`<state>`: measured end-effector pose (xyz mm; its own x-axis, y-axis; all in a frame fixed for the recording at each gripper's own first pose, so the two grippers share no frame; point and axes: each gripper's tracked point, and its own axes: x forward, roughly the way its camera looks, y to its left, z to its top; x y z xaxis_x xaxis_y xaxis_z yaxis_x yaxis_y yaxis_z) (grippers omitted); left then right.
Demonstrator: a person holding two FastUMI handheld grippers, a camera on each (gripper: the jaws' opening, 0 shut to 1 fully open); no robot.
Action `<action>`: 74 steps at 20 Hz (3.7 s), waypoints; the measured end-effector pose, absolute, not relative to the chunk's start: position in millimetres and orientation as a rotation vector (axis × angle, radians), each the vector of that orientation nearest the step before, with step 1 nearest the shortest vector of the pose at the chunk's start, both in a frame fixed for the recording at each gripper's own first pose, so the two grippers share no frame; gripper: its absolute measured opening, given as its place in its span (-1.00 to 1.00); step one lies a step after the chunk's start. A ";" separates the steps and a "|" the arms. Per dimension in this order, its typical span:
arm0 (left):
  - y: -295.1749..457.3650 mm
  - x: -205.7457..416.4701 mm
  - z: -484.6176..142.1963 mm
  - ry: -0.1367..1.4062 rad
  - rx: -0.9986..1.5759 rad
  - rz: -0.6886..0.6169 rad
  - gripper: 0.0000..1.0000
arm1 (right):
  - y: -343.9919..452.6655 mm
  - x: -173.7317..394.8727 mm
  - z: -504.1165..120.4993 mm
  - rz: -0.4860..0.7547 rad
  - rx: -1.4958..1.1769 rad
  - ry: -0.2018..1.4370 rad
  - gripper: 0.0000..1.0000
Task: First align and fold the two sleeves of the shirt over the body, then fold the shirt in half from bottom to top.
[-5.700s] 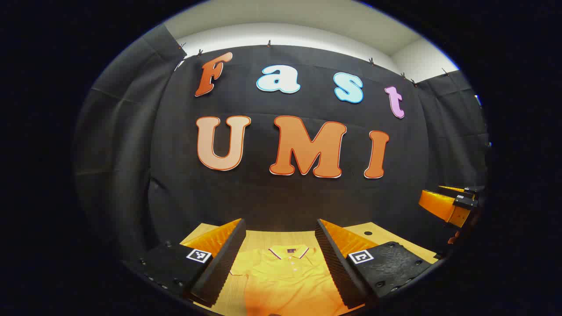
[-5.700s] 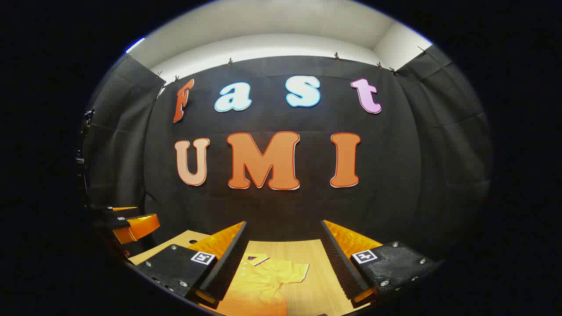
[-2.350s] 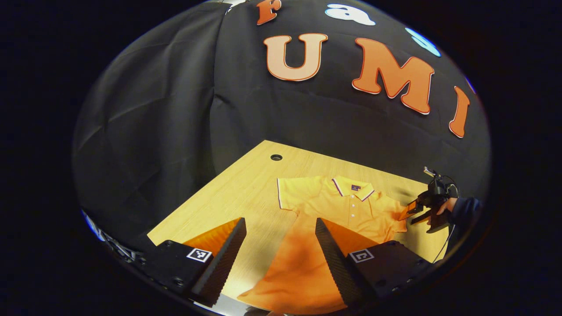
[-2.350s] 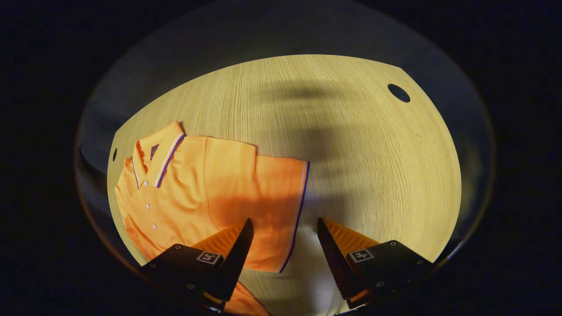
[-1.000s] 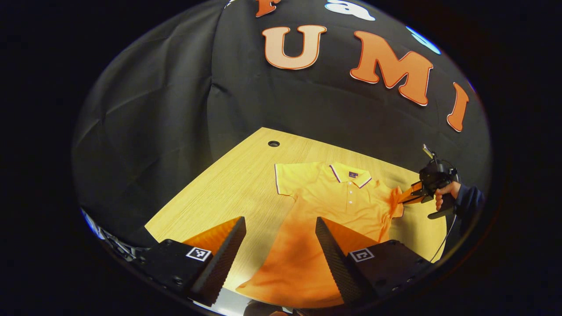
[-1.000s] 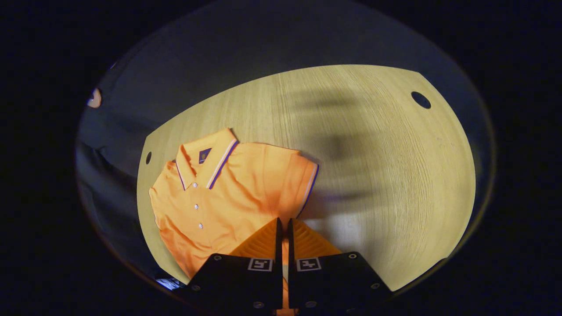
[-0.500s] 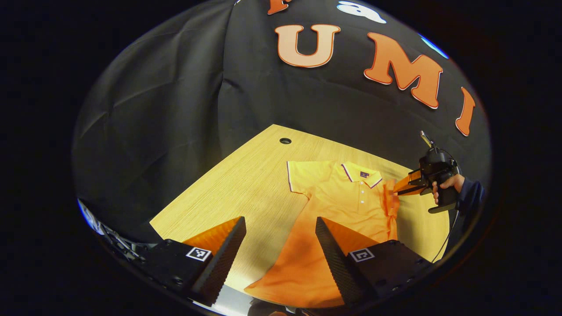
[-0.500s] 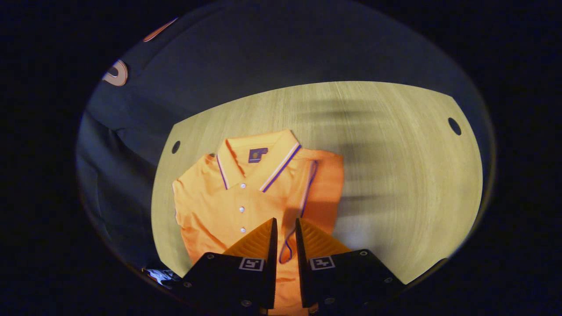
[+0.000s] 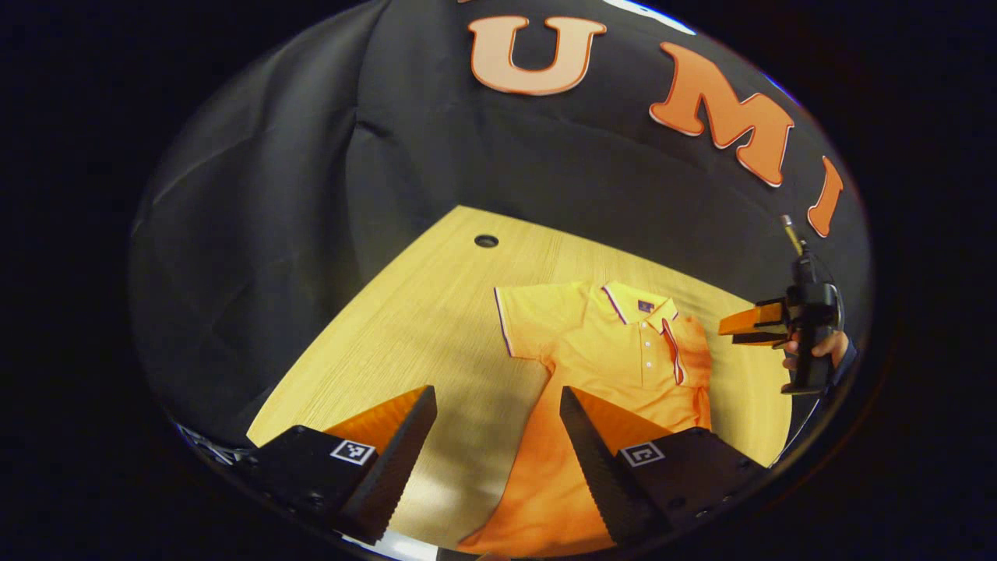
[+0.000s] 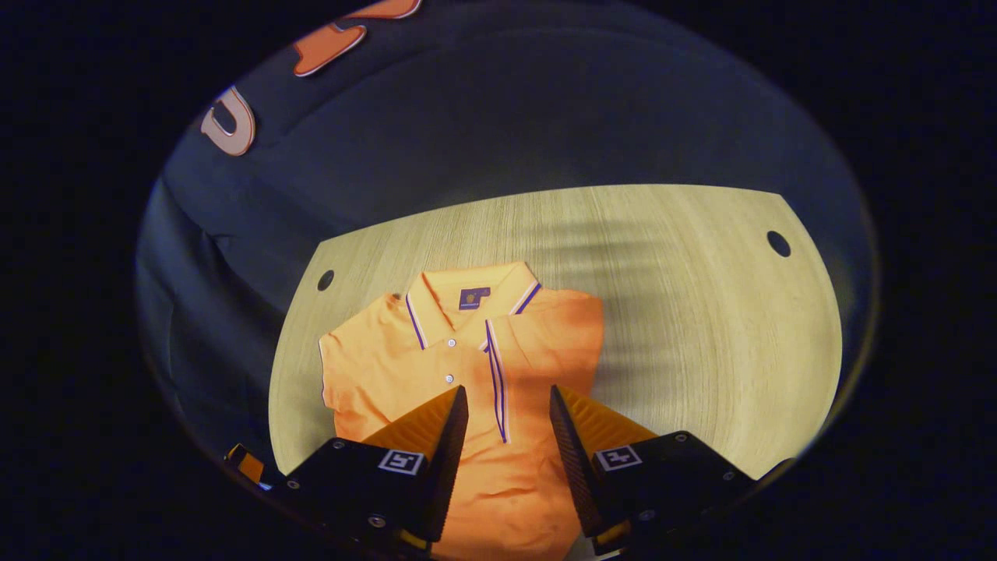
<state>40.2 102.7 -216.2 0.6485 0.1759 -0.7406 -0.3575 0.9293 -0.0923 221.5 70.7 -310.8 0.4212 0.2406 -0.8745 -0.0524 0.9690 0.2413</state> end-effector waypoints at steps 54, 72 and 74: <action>-60.4 263.3 -298.7 1.166 0.000 -0.438 -0.34 | -26.1 -83.0 -266.3 -0.395 0.480 0.989 0.54; -36.1 134.4 -131.9 0.642 -0.062 -0.226 0.70 | -6.3 -4.1 -217.2 -0.006 0.261 0.786 0.89; -25.8 110.3 -110.4 0.563 -0.071 -0.166 0.70 | -3.8 -2.0 -213.6 0.050 0.211 0.757 0.89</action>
<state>110.3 -25.8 -110.4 0.8324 -0.1761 -0.5254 0.1371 0.9841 -0.1126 -2.0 -3.8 -213.6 0.7265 0.1212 -0.6764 0.0306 0.9776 0.2081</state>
